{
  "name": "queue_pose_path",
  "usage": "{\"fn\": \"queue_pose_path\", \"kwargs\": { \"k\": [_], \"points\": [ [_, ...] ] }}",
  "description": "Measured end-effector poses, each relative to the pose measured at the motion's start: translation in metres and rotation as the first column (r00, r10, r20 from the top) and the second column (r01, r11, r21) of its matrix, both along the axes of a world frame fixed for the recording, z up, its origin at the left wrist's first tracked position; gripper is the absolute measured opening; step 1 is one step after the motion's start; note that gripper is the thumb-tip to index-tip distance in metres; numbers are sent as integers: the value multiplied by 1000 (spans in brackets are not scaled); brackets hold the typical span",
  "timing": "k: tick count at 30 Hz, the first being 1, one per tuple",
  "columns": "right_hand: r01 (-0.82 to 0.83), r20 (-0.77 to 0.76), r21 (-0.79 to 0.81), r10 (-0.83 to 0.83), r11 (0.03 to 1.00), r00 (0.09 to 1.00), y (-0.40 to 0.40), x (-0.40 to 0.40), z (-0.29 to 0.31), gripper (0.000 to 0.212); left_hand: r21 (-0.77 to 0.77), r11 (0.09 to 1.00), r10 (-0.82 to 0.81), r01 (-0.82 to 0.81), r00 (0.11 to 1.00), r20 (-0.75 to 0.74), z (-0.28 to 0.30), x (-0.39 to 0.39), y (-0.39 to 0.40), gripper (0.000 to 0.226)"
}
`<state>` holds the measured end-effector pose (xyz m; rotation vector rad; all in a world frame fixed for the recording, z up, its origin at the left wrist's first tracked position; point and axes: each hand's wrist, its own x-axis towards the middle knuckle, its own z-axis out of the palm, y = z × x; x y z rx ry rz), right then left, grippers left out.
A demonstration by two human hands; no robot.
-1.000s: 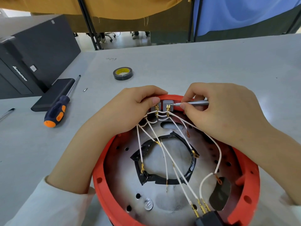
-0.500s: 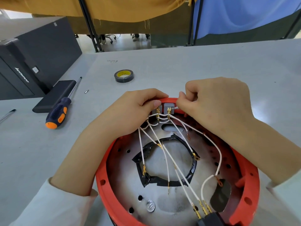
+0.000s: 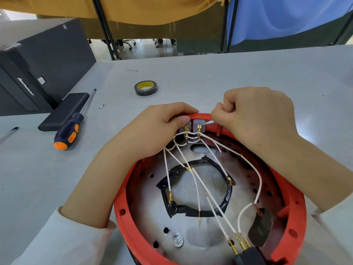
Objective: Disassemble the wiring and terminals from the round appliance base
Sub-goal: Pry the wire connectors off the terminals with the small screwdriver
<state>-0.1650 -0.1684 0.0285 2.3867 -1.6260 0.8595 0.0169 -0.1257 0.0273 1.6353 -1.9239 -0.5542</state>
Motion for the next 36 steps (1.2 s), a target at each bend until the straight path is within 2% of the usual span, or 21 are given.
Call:
{"fn": "queue_pose_path", "kwargs": {
  "k": [21, 25, 29, 36],
  "points": [
    [-36, -79, 3, 36, 999, 996, 2, 3, 6, 34, 10, 1000, 0, 0, 1000, 21, 1, 1, 0, 26],
    [-114, -242, 28, 117, 993, 963, 10, 9, 5, 34, 9, 1000, -1, 1, 1000, 18, 1, 0, 0, 26],
    [-65, -107, 36, 69, 997, 992, 12, 9, 7, 36, 8, 1000, -4, 4, 1000, 16, 1, 0, 0, 26],
    [103, 1, -19, -103, 995, 995, 7, 1, 2, 34, 16, 1000, -7, 8, 1000, -20, 1, 2, 0, 26]
  ]
}}
